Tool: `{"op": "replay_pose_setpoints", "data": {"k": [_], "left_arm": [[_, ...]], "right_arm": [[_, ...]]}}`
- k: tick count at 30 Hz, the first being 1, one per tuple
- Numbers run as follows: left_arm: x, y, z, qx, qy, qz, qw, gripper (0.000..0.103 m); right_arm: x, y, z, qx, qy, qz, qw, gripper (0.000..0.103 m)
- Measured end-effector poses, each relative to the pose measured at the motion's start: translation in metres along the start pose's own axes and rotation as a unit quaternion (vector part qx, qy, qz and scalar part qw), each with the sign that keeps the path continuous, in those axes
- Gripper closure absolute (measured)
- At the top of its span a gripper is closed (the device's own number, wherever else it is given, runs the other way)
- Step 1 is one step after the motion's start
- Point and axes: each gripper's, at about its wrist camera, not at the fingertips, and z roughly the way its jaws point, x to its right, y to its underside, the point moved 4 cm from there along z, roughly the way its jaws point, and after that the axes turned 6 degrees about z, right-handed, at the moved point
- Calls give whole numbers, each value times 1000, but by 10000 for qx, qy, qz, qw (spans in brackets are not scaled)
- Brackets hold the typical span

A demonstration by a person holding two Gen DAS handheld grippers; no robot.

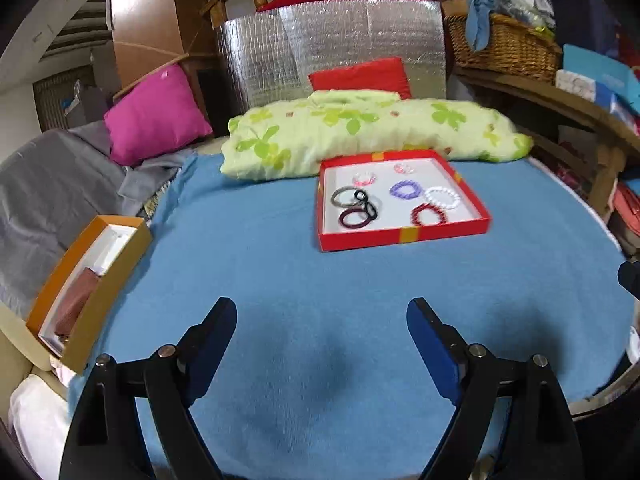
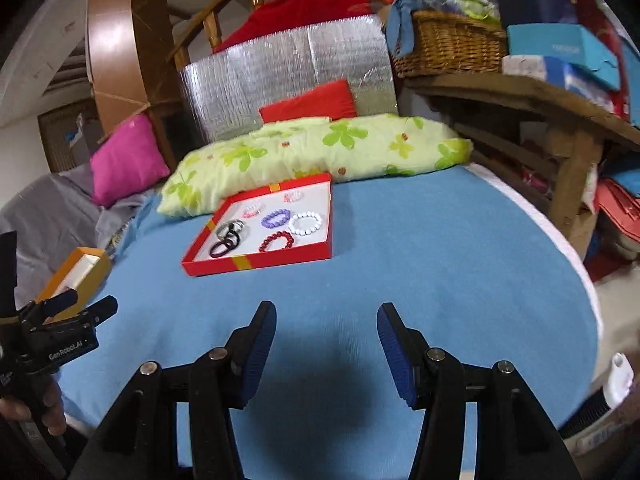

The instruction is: Organize jewelry

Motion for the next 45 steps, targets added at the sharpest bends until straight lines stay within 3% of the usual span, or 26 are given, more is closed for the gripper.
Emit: {"op": "replay_pose_setpoints", "data": {"k": [7,18,30,45], "left_arm": [[6,-23,-85,748,-340,98,9966,12],[4,-39,-156,1250,-550,128,9906,11],[23,-51,-180,1461,-609,303,9869,10],[28,-57,-189,1426,-693,247,9870,9]], "right_arm": [[-8,-17,-86,683,-96,34,9976,43],[-11,-28,-169,1194,-265,66,9925,41],[1,-31,-192,1389,-248,137,9899,41],[16,-32,-205,1398,-327,275,9893,41]]}}
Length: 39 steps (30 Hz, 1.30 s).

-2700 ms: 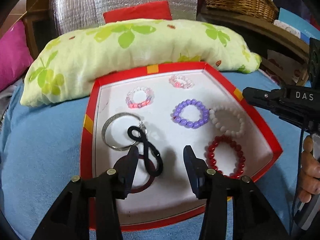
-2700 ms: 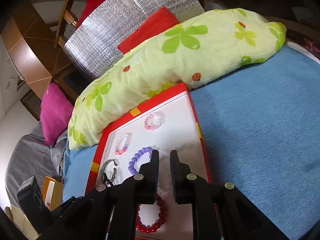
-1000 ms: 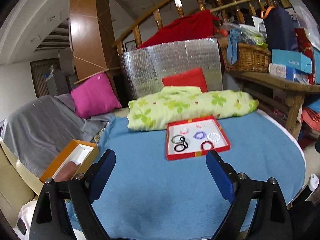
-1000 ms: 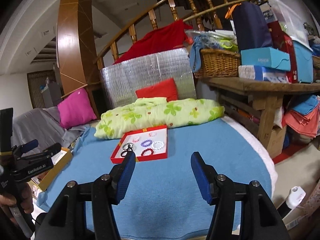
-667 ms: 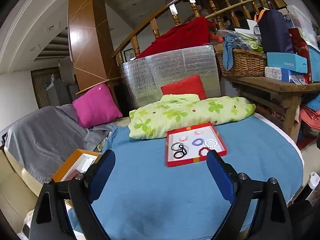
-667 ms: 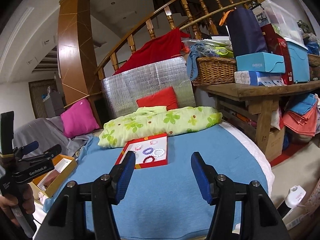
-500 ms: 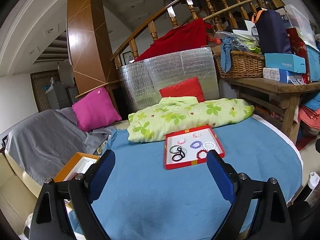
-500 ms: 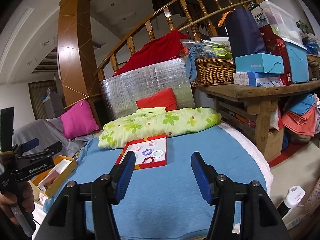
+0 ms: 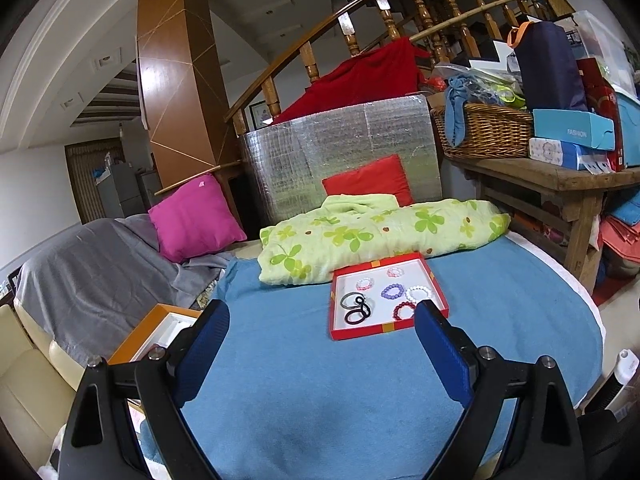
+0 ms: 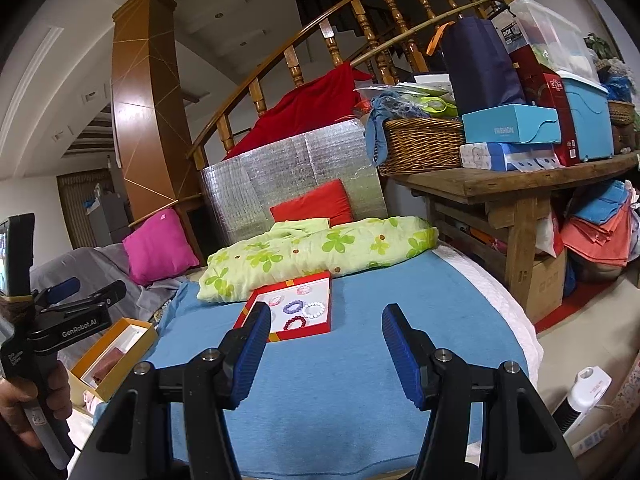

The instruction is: Organize jewelry

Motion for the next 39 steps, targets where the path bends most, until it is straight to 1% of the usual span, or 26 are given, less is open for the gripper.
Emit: {"op": "replay_pose_setpoints", "data": {"k": [12,18,26,39], "left_arm": [[-2,-1,-5,59,-63,3,10000,8],[-8,1,-7,50,-105,-55,9999,8],[-16,3,-7,42,-132,-124,9998,8],[-22,4,-9,53,-172,-177,9997,8]], "right_arm": [[-11,3,-1,-51,-47,-149,9999,41],[-26,7,-4,-153,-25,-367,9992,41],[-43,12,-7,-189,-113,-573,9981,41],[-52,19,-4,-312,-89,-693,9971,41]]}}
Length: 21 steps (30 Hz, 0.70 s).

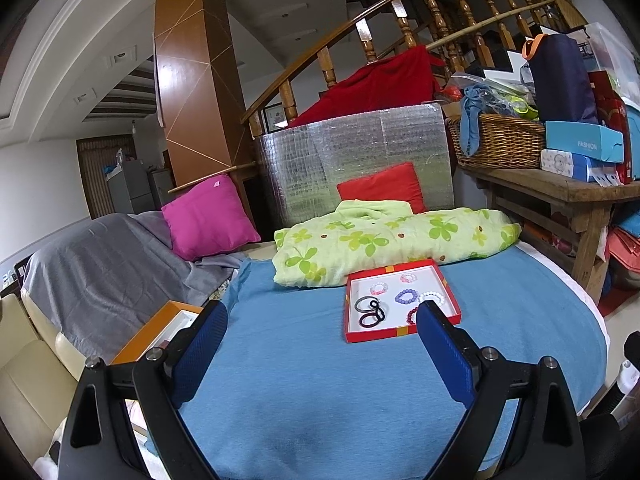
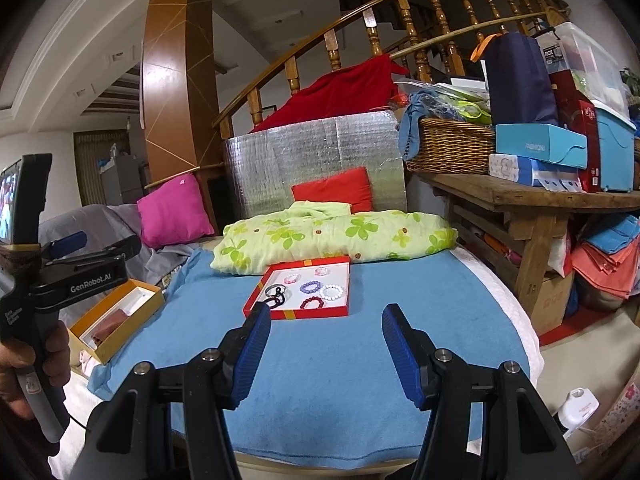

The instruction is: Organize jewelry

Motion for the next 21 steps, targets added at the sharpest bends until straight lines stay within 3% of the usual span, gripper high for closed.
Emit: {"op": "replay_pose_setpoints", "data": {"k": [21], "left_arm": [[-2,3,-2,12,-10,0,10000,7]], "right_arm": [[-9,3,1,-127,24,-74,9999,38]]}}
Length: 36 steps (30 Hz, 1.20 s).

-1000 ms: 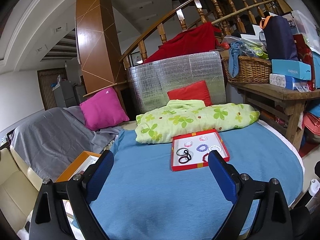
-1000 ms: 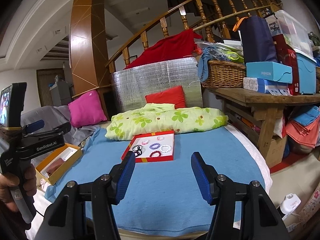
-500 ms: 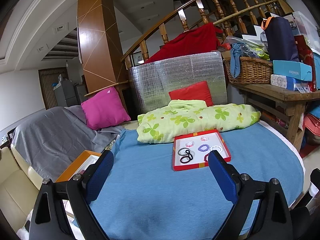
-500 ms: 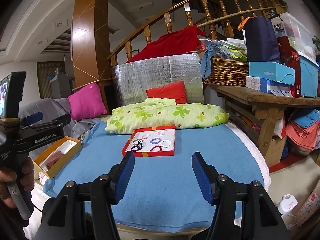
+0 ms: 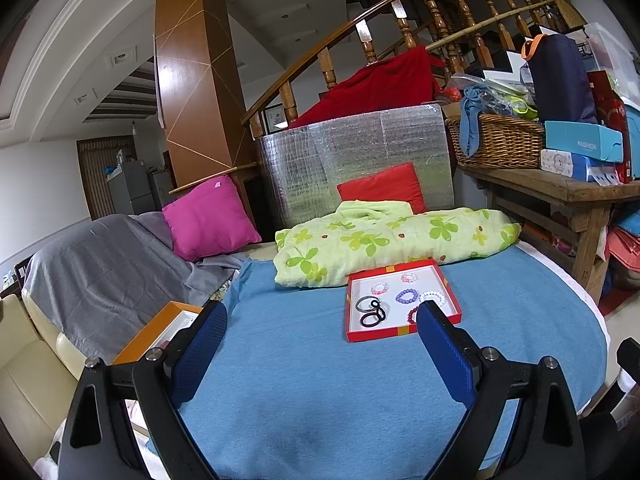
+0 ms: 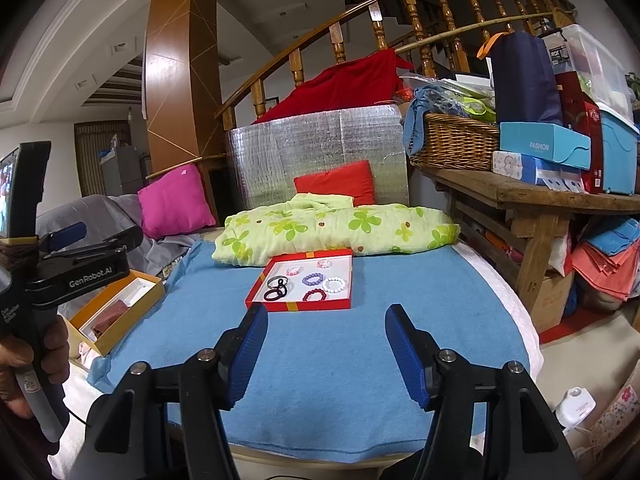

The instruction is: Organize jewelry

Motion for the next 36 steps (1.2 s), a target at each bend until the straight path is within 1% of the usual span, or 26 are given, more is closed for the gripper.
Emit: {"op": "replay_pose_setpoints", "data": {"k": [18,22,25,27,29,33,36], "left_arm": [[-3,2,3,-46,-25,-36,10000,7],[-7,7,4,-121,-6,-104,9999,7],[-10,17,5,-272,59,-231,9993,7],[-10,25,3,-293,68,-200,9993,7],[-10,33,4,-330,59,-145,9993,7],[-16,46,12,-430,174,-272,9986,7],[-21,51,21,-424,98,-282,9987,7]], "right_arm": [[-5,4,8,-101,17,-57,9999,38],[-7,6,13,-208,1,-40,9998,38],[-8,3,15,-245,13,-9,9997,38],[-8,-1,16,-264,65,23,9996,38],[-10,-6,22,-366,108,52,9993,38],[-16,-12,40,-595,328,36,9977,38],[-21,-15,61,-839,420,43,9956,38]]}}
